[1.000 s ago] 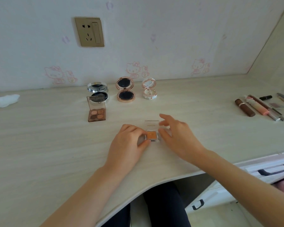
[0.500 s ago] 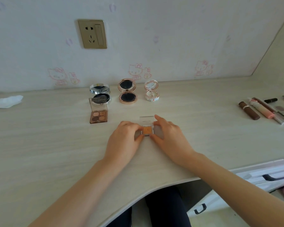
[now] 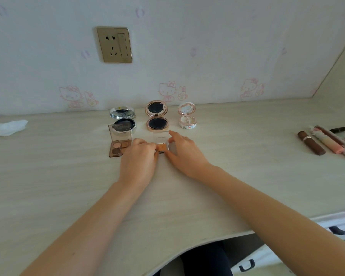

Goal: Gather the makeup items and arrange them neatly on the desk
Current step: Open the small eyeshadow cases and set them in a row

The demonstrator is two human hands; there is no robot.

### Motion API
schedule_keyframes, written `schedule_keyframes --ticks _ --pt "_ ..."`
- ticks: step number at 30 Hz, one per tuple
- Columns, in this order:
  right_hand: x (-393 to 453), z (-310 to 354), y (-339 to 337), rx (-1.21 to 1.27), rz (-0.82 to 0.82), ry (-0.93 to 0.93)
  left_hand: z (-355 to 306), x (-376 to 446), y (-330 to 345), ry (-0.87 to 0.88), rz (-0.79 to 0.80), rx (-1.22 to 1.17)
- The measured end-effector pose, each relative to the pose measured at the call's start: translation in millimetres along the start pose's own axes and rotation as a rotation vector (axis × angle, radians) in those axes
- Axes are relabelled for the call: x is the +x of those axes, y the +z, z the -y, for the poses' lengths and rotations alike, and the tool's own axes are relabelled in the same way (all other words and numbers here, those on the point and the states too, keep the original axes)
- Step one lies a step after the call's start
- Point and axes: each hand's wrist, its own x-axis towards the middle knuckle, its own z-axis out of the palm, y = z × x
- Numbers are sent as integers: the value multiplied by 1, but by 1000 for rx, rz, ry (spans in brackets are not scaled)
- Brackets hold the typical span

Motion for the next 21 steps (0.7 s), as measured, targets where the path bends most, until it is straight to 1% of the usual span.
schedule_keyframes --ticks 7,16,19,21 --pt "3 0 2 -5 2 -6 -3 7 4 -25 20 13" --pt "-2 -3 -3 -7 45 10 -2 5 3 -34 22 3" --pt "-10 -10 -10 -57 50 -7 -7 -1 -2 -22 -5 13" --pt "-18 -16 -17 -118 45 -22 -16 -5 -6 36 -57 9"
